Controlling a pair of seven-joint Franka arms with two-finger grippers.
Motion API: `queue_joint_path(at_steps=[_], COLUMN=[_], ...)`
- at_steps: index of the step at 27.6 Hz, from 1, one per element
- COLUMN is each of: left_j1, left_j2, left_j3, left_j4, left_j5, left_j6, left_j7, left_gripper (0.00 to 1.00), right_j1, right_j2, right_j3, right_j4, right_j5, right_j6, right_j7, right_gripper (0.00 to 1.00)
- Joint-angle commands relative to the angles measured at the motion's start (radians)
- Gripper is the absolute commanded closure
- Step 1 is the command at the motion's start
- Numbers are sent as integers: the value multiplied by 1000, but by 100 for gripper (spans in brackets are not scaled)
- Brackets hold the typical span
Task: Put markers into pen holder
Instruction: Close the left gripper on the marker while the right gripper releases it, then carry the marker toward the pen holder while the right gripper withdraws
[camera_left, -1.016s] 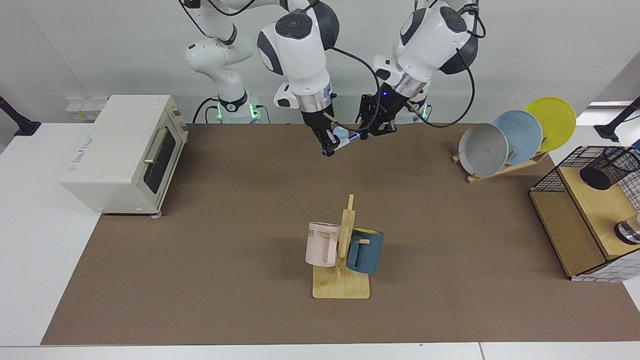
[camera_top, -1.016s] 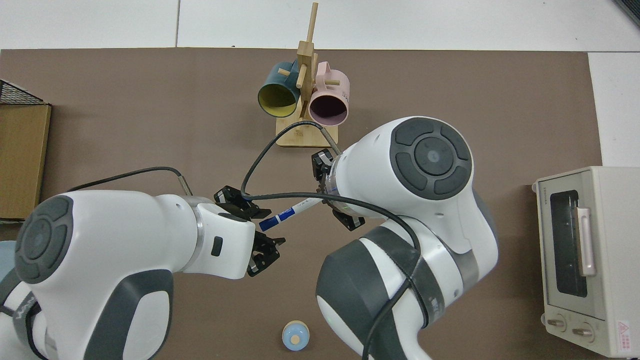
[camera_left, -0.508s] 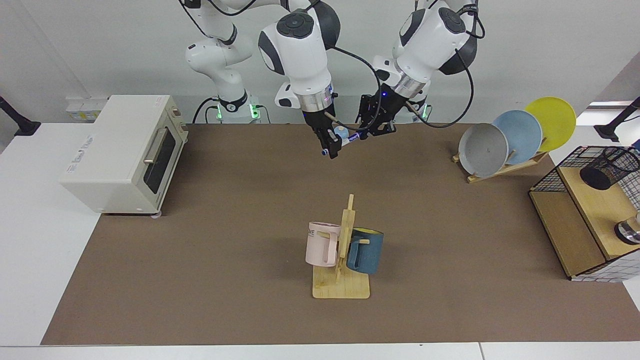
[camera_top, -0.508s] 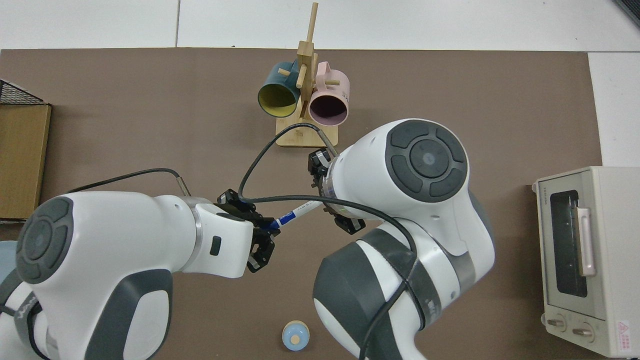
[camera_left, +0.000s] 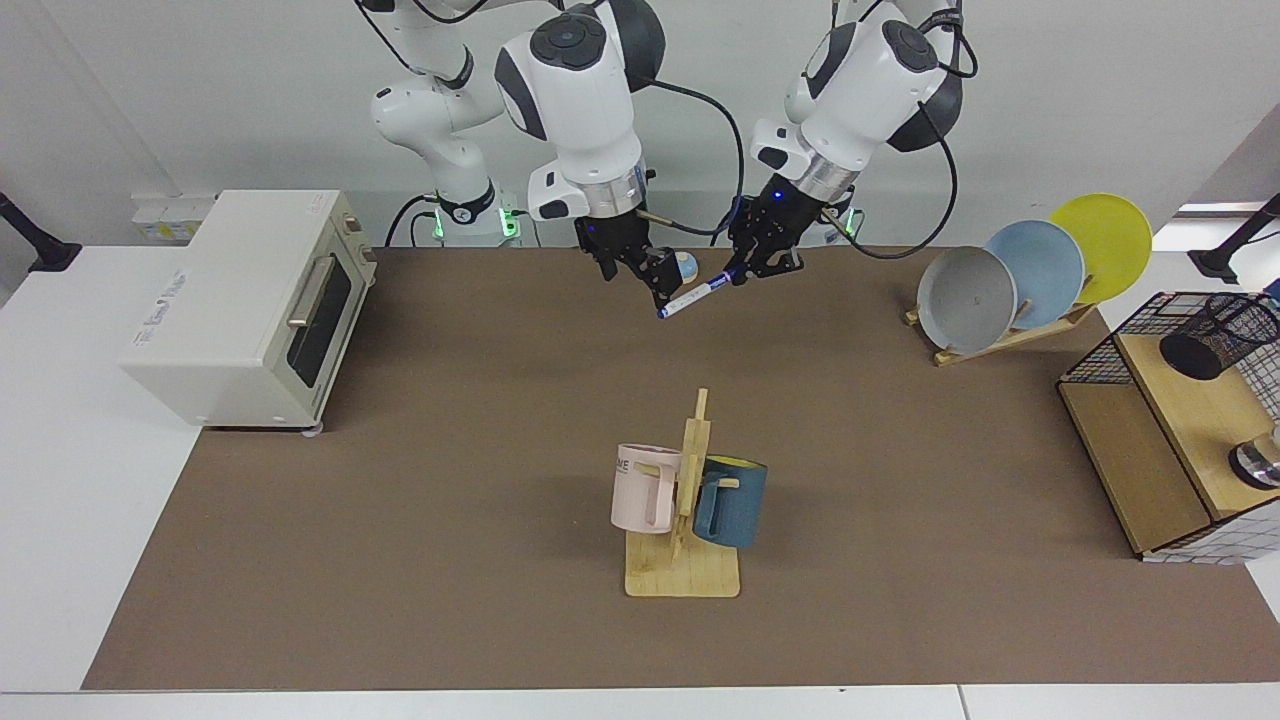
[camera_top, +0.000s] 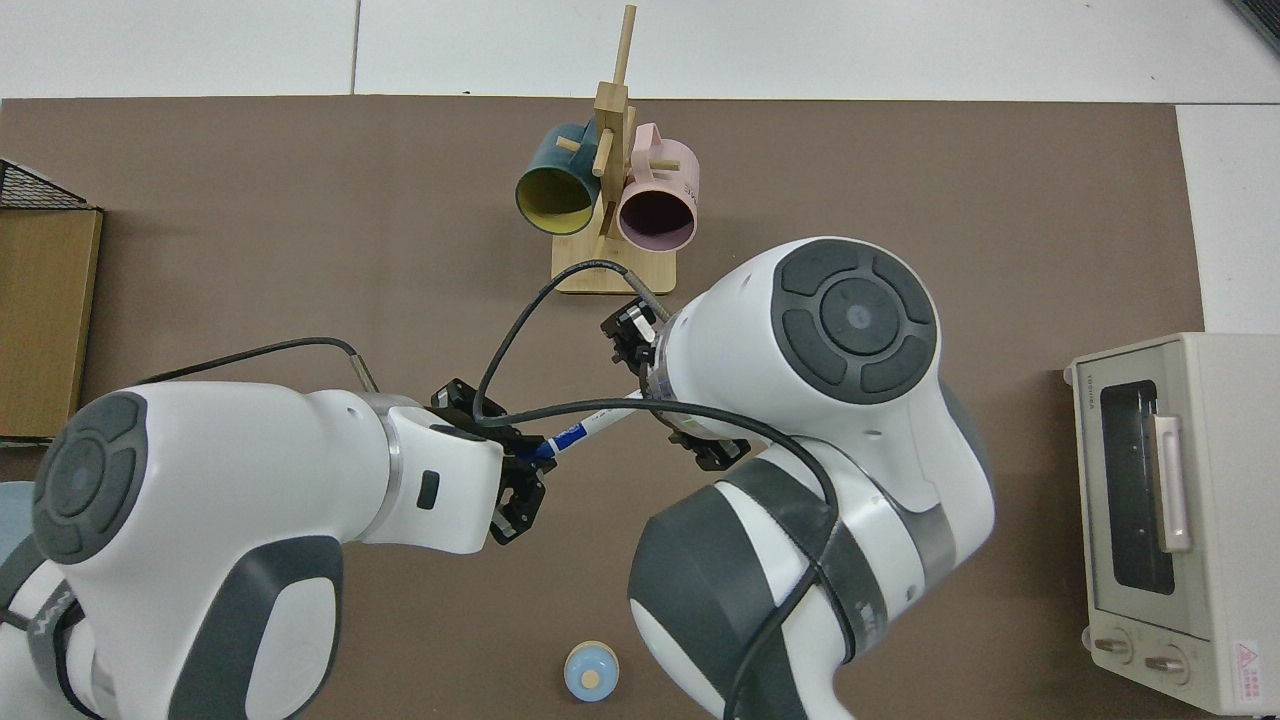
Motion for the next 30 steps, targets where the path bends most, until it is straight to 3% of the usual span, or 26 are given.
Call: queue_joint_path(at_steps=[1, 6, 11, 14, 18, 26, 30], left_j1=[27, 51, 59, 74, 109, 157, 206], left_j2=[-25, -23, -23, -23, -23, -22, -20], left_j3=[4, 4, 7, 7, 7, 8, 8], left_j4=[-25, -25, -25, -25, -23, -14, -8], left_j5=[49, 75, 97, 123, 186, 366, 468], left_j6=[-20, -30, -35, -43, -75, -142, -164], left_j7=[-5, 4, 3, 3, 7, 14, 82], left_gripper=[100, 100, 100, 100, 100, 100, 100], right_j1=[-74, -131, -154, -189, -261, -289, -338], right_j2=[-47, -72, -106, -126, -175, -184, -184], right_j3=[0, -15, -13, -13, -10, -10, -12], right_j4=[1, 4, 6, 6, -14, -23, -19], right_j5=[1, -51, -224, -267, -255, -241, -137], right_j6=[-90, -179, -244, -267, -265, -265, -262], right_j7=[-302, -600, -827, -956, -1002, -992, -1005], right_gripper=[0, 0, 0, 0, 0, 0, 0])
